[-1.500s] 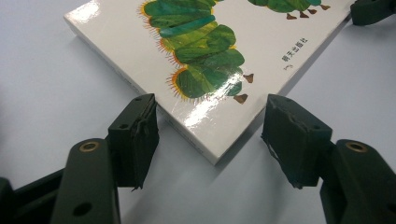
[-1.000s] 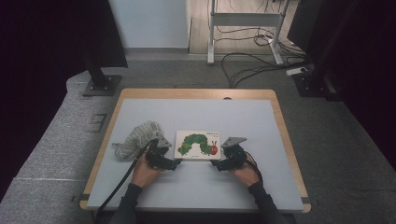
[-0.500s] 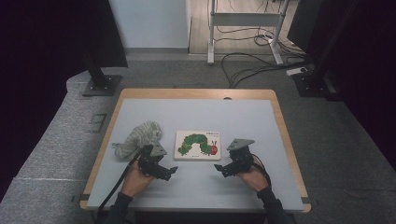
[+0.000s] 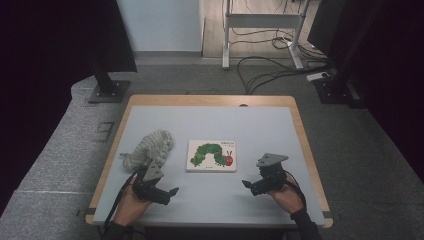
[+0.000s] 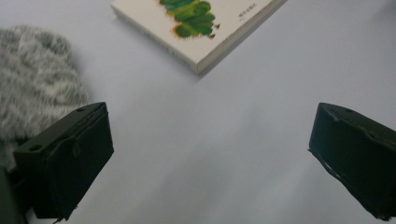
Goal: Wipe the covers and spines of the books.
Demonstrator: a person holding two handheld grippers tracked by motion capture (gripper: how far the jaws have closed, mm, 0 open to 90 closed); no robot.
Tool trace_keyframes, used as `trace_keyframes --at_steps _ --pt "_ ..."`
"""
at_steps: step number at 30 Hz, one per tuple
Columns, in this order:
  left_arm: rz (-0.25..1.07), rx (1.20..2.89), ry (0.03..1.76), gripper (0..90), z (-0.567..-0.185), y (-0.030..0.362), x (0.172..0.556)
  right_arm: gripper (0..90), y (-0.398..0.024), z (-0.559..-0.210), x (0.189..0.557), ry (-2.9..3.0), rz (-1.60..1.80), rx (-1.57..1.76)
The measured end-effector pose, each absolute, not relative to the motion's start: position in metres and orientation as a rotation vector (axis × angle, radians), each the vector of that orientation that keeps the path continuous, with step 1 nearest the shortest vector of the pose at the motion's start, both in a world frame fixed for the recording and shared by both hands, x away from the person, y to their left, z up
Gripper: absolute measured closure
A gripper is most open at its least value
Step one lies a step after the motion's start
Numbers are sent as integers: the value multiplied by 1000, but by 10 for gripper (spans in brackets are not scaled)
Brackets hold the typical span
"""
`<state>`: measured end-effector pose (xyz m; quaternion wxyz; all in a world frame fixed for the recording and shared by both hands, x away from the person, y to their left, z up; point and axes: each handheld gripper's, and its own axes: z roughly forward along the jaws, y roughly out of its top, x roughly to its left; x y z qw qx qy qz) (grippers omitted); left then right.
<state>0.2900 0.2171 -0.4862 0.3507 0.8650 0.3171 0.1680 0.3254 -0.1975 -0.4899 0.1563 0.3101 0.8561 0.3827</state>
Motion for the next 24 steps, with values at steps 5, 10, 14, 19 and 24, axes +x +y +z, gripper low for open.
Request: trace_keyframes --at_steps 5,10,14,19,24 --pt "430 2228 863 0 -499 230 285 0 -215 -495 322 2415 1090 938" --pt "429 2214 889 0 -509 239 284 0 -230 -505 321 2392 1080 999" --pt "423 2224 913 0 -520 244 285 0 -238 -516 321 2381 1072 1049" --pt "398 2256 929 0 -527 242 288 0 -243 -529 322 2388 1056 1081" --pt "339 2261 955 0 -528 244 293 0 -244 -536 324 2399 1029 1098"
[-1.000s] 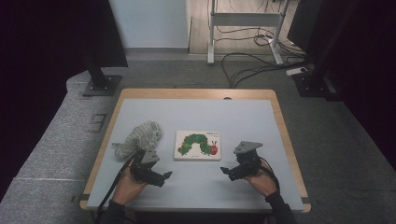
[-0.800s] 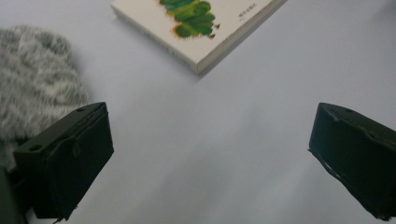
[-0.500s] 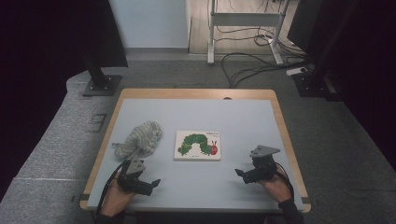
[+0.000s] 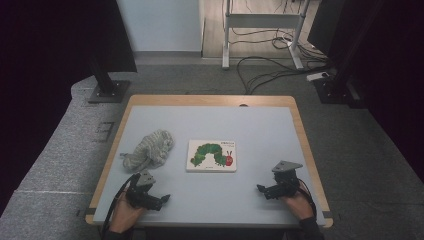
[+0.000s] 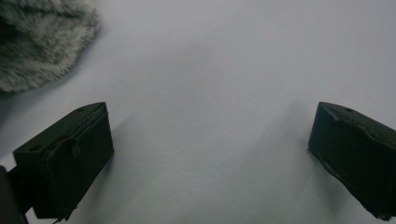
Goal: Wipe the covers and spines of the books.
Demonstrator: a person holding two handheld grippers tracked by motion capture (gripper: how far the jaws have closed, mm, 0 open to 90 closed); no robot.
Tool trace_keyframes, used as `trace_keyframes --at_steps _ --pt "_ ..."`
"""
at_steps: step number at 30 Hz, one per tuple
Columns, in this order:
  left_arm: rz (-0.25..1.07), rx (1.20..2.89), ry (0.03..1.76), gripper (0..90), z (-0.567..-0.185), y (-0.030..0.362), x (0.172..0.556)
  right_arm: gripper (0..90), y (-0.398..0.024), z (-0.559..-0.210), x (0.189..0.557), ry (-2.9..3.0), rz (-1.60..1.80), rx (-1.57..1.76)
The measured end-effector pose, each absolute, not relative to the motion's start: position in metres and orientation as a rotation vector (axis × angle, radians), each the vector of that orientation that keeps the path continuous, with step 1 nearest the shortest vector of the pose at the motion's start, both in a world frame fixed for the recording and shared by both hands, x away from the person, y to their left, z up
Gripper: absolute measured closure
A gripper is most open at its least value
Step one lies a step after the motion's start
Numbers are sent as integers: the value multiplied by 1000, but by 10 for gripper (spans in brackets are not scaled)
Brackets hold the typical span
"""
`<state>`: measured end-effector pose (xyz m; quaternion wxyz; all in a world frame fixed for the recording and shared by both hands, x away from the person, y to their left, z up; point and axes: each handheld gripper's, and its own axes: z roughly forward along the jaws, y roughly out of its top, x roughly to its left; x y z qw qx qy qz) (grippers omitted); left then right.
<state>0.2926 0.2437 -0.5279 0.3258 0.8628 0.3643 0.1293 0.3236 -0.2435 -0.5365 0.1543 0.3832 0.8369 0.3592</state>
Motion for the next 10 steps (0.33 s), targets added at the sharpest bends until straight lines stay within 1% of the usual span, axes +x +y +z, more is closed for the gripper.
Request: trace_keyframes --at_steps 10 --pt "347 2265 957 0 -528 243 292 0 -242 -538 323 2392 1020 1094"
